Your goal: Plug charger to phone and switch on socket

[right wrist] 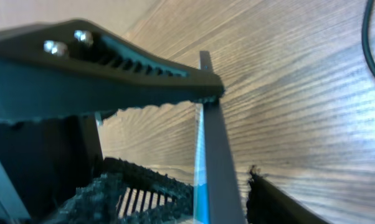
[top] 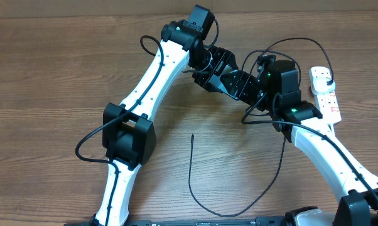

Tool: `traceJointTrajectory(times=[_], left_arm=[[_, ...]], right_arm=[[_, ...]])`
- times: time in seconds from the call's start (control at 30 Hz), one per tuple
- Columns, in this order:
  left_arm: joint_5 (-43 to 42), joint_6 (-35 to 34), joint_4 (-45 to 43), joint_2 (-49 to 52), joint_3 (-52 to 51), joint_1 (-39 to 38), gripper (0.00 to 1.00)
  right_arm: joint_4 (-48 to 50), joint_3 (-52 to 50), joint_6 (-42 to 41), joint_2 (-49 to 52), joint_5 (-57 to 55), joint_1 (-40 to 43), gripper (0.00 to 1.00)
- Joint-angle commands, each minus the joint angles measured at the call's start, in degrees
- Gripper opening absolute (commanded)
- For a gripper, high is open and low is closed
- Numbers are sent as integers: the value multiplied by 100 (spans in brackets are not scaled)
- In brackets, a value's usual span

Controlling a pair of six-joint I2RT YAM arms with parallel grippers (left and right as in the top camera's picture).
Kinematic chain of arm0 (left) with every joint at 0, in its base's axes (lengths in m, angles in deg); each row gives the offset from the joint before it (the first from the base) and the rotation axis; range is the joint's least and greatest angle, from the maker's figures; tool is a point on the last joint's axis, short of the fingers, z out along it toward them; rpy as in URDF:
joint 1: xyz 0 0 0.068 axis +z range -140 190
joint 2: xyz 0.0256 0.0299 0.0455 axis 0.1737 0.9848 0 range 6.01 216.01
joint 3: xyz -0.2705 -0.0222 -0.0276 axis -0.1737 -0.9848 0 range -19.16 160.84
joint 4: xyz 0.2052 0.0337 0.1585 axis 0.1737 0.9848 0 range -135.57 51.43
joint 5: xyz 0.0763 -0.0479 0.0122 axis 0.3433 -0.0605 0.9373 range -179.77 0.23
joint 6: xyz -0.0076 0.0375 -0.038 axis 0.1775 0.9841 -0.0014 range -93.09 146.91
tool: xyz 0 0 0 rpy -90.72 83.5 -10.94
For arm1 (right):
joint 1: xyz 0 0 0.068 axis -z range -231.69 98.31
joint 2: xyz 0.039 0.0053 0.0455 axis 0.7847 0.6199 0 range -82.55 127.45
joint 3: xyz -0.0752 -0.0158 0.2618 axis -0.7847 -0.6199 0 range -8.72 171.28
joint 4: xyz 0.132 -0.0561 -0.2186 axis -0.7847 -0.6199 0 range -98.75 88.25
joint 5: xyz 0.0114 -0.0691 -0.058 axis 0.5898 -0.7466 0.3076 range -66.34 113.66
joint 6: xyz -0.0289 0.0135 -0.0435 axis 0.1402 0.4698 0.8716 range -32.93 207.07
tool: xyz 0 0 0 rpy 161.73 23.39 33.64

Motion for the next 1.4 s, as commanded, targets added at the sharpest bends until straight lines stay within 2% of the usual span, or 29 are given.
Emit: traceJointTrajectory(times=[0.0, 0.13, 0.5, 1.0, 1.3, 1.33, 1.37], left_arm=[[-195, -70, -26, -299, 212, -13, 4], [-238, -70, -28, -299, 212, -13, 4], [-238, -68, -26, -299, 212, -31, 4], [-232, -63, -116, -299, 212, -92, 4], [-227, -50, -140, -299, 212, -92, 4], [-229, -9, -151, -299, 212, -92, 11], [-229, 72, -175, -299, 212, -92, 26]], right_arm=[[9, 153, 4, 20, -70, -28, 58], [9, 153, 7, 24, -70, -28, 43], [7, 153, 46, 28, -111, -28, 21], [11, 153, 42, 28, -111, -26, 4], [13, 153, 42, 28, -109, -26, 4], [13, 153, 42, 28, -109, -26, 4], [13, 153, 42, 28, -109, -26, 4]])
